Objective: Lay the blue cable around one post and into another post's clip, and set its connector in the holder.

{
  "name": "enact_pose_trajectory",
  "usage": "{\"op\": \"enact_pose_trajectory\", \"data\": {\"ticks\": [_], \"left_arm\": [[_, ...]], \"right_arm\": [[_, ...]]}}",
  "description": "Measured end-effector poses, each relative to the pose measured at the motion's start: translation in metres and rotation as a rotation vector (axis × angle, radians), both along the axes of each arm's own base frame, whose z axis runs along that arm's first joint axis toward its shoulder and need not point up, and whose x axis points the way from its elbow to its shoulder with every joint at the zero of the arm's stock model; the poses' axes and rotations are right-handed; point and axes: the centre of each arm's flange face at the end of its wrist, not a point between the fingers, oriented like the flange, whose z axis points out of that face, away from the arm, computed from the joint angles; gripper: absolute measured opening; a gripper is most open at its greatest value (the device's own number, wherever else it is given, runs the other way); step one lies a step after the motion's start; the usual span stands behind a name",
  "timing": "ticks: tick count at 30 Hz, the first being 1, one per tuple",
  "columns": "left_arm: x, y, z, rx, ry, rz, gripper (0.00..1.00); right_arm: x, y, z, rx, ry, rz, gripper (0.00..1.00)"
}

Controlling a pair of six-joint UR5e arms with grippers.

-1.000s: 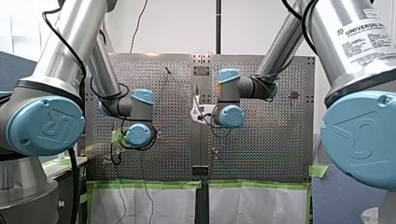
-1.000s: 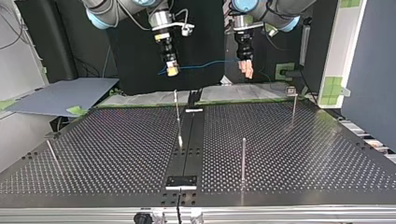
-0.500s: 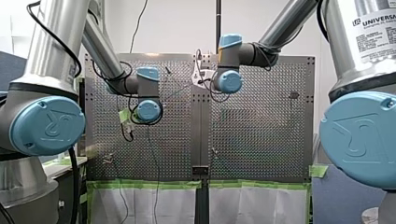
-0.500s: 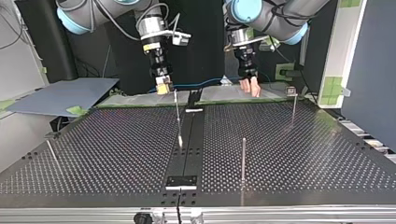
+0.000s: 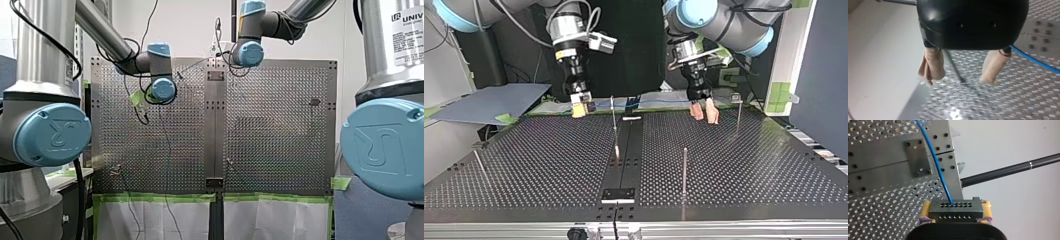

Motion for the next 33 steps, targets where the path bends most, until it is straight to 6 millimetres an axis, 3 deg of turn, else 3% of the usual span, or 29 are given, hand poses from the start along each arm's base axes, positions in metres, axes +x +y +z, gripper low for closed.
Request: {"op": "enact_pose_trajectory", "data": {"ticks": [7, 15, 23, 33], "left_arm": [[0.004, 0.008, 0.055, -0.015, -0.059, 0.018, 1.00], [0.004, 0.019, 0.125, -0.015, -0.135, -0.008, 1.00], [0.026, 0.022, 0.144, 0.034, -0.107, -0.022, 1.00], [0.058, 0.050, 0.178, 0.080, -0.097, -0.016, 1.00]], "right_arm": [[0.001, -0.005, 0.021, 0.007, 0.012, 0.008, 0.00], [0.009, -0.017, 0.030, 0.034, 0.044, 0.013, 0.00], [0.016, -0.034, 0.040, 0.061, 0.066, 0.012, 0.00], [0.027, -0.063, 0.040, 0.093, 0.098, 0.011, 0.00]]}}
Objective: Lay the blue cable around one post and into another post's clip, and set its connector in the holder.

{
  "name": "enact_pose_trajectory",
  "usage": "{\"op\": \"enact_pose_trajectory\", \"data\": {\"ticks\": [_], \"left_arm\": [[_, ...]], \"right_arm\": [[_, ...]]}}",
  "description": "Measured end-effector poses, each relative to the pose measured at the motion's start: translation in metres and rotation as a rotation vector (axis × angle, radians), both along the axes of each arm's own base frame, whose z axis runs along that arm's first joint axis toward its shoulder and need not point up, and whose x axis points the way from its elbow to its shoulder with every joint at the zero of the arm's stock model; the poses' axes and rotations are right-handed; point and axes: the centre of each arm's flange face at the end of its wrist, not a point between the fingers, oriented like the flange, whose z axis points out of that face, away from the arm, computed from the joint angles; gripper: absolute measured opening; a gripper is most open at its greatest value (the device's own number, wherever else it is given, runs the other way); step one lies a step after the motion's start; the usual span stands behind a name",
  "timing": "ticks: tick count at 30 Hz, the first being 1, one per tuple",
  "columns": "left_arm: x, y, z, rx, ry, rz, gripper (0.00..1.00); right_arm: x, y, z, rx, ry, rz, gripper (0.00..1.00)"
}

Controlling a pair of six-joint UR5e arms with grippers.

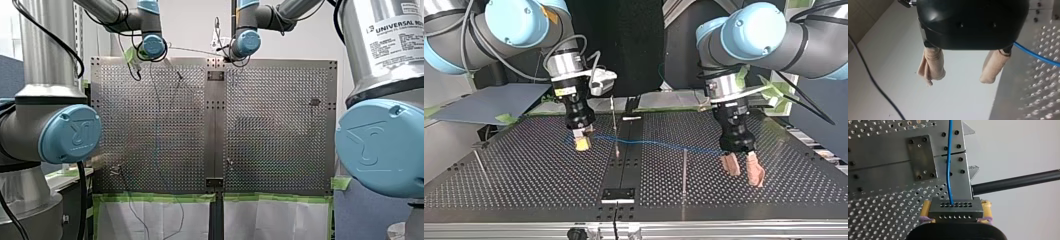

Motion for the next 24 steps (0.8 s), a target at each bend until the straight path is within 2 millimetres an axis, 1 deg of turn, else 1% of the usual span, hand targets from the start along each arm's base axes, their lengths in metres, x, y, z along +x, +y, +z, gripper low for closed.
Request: {"op": "enact_pose_trajectory", "data": {"ticks": [2, 4, 10, 15, 20, 23, 24], "left_arm": [[0.006, 0.005, 0.004, 0.007, 0.005, 0.001, 1.00], [0.016, 0.011, 0.005, 0.018, 0.019, 0.002, 1.00], [0.050, 0.031, 0.000, 0.062, 0.079, 0.007, 1.00], [0.071, 0.036, -0.007, 0.084, 0.128, -0.018, 1.00], [0.076, 0.035, -0.014, 0.099, 0.177, -0.045, 1.00], [0.081, 0.033, -0.026, 0.125, 0.224, -0.064, 1.00], [0.083, 0.032, -0.032, 0.137, 0.247, -0.073, 1.00]], "right_arm": [[0.002, -0.007, 0.002, -0.004, -0.002, 0.000, 0.00], [0.005, -0.014, 0.004, -0.006, -0.003, -0.002, 0.00], [0.009, -0.031, 0.013, -0.021, -0.011, -0.010, 0.00], [0.012, -0.043, 0.023, -0.038, -0.023, -0.016, 0.00], [0.017, -0.056, 0.030, -0.051, -0.027, -0.023, 0.00], [0.019, -0.063, 0.035, -0.062, -0.033, -0.028, 0.00], [0.019, -0.065, 0.036, -0.063, -0.033, -0.030, 0.00]]}}
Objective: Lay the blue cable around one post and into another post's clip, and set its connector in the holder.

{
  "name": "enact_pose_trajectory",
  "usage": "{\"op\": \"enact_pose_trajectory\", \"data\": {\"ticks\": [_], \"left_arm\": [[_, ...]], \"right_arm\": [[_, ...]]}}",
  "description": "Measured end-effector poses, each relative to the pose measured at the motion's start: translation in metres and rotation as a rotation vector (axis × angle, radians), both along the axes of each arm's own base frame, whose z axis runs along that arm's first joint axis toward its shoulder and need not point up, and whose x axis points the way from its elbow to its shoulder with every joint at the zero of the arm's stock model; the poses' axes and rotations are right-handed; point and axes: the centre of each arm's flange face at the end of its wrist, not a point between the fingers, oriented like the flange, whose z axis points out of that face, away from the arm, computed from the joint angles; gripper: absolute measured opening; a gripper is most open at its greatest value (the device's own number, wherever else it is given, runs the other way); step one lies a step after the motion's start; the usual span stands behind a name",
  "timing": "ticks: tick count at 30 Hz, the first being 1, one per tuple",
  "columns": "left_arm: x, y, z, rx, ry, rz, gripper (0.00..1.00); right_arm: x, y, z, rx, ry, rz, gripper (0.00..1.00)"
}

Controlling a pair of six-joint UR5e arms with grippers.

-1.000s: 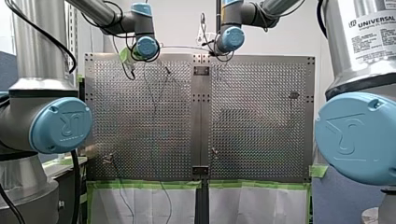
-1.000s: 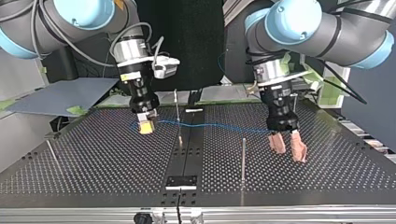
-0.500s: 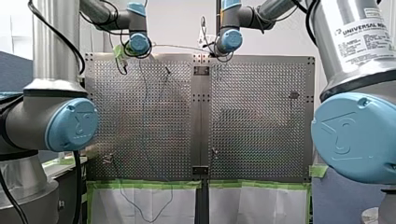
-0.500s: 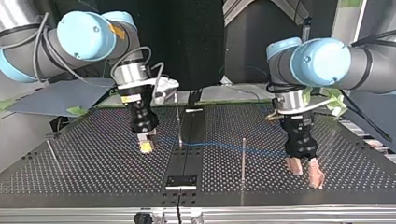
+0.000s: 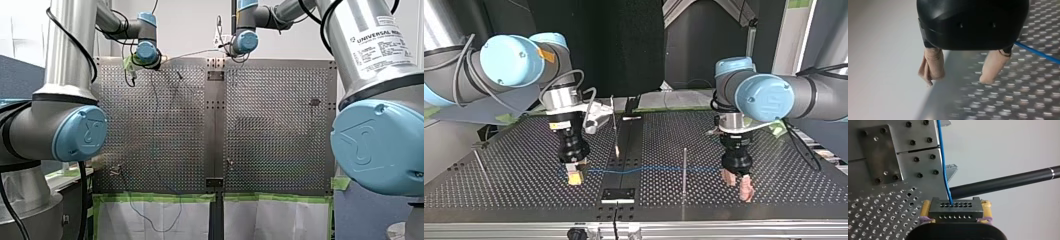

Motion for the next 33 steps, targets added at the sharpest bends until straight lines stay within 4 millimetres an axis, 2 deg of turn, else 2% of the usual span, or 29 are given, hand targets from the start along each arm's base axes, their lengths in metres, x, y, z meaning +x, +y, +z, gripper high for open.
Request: {"op": "enact_pose_trajectory", "data": {"ticks": [6, 12, 24, 29, 33], "left_arm": [[0.011, -0.002, -0.034, 0.033, 0.111, -0.026, 1.00], [0.023, -0.001, -0.050, 0.047, 0.157, -0.038, 1.00], [0.033, -0.003, -0.045, 0.038, 0.145, -0.071, 1.00], [0.033, -0.006, -0.048, 0.030, 0.151, -0.082, 1.00], [0.035, -0.012, -0.061, 0.033, 0.183, -0.092, 1.00]], "right_arm": [[-0.003, -0.012, -0.005, 0.003, 0.006, -0.015, 0.00], [-0.005, -0.022, -0.020, 0.020, 0.027, -0.027, 0.00], [-0.009, -0.037, -0.041, 0.053, 0.066, -0.046, 0.00], [-0.018, -0.044, -0.060, 0.106, 0.107, -0.066, 0.00], [-0.029, -0.048, -0.079, 0.144, 0.138, -0.090, 0.00]]}}
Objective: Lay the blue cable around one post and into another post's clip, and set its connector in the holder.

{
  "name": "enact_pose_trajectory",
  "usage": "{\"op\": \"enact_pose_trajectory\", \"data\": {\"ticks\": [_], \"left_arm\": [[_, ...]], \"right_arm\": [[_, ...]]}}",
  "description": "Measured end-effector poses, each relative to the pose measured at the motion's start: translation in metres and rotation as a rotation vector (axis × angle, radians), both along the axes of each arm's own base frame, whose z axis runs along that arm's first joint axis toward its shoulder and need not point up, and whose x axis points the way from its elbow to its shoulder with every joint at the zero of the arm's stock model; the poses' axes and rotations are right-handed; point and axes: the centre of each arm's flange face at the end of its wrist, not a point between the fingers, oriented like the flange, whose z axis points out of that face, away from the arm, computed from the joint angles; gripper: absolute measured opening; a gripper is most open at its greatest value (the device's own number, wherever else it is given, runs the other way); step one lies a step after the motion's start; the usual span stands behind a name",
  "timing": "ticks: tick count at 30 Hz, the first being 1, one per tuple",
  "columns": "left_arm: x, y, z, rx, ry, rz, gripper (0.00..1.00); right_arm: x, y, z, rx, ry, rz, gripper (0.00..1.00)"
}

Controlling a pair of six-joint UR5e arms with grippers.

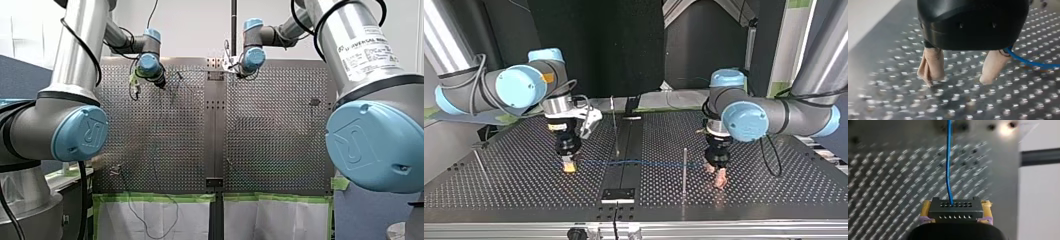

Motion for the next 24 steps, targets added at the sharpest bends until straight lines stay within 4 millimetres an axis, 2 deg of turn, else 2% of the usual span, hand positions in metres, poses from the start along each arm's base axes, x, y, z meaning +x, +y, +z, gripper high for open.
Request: {"op": "enact_pose_trajectory", "data": {"ticks": [9, 18, 24], "left_arm": [[-0.003, -0.007, -0.010, 0.005, 0.023, -0.008, 1.00], [-0.004, -0.010, -0.012, 0.002, 0.026, -0.014, 1.00], [-0.005, -0.012, -0.012, -0.001, 0.027, -0.018, 1.00]], "right_arm": [[-0.023, -0.011, -0.041, 0.031, 0.000, -0.073, 0.00], [-0.033, -0.009, -0.078, 0.068, -0.081, -0.106, 0.00], [-0.048, -0.011, -0.107, 0.093, -0.137, -0.175, 0.00]]}}
